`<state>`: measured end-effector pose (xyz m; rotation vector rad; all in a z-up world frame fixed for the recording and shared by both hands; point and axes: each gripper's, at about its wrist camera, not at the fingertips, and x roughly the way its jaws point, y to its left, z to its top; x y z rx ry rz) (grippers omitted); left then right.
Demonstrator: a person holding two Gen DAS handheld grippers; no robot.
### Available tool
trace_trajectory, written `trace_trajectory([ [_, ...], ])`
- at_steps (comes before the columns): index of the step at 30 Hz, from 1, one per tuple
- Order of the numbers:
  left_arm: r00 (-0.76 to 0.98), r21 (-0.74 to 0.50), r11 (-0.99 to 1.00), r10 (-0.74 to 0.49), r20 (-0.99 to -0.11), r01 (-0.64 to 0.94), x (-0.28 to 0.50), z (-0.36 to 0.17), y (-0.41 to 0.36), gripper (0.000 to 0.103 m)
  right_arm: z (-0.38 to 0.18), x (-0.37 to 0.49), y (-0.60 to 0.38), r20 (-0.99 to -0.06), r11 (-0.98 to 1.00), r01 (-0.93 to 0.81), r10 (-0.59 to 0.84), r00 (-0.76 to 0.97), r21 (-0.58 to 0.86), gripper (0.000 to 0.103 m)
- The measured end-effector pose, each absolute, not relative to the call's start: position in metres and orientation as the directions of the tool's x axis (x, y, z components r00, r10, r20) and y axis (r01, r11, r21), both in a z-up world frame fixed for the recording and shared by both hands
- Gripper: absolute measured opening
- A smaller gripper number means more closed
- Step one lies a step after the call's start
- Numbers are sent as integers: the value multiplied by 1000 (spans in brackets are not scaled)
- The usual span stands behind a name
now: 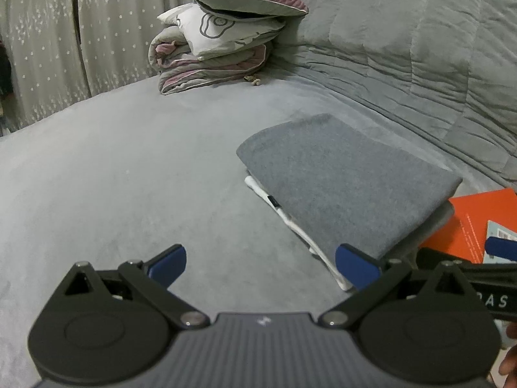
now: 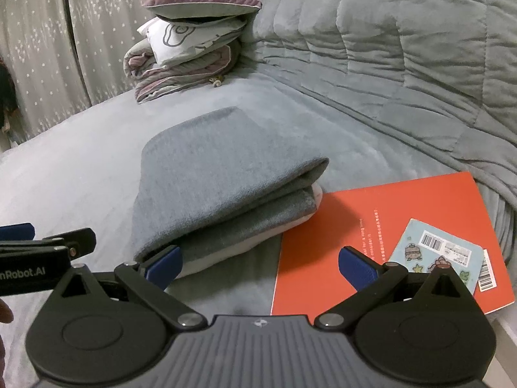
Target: Fold clothes
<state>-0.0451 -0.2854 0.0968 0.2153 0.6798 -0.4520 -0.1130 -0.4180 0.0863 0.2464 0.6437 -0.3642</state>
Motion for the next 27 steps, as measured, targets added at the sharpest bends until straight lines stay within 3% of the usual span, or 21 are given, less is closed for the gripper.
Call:
trace_trajectory([
  [27, 676, 48, 870, -346, -651, 491, -48, 95, -286, 103, 86, -112, -414, -633, 904, 417, -267, 726, 97, 103],
])
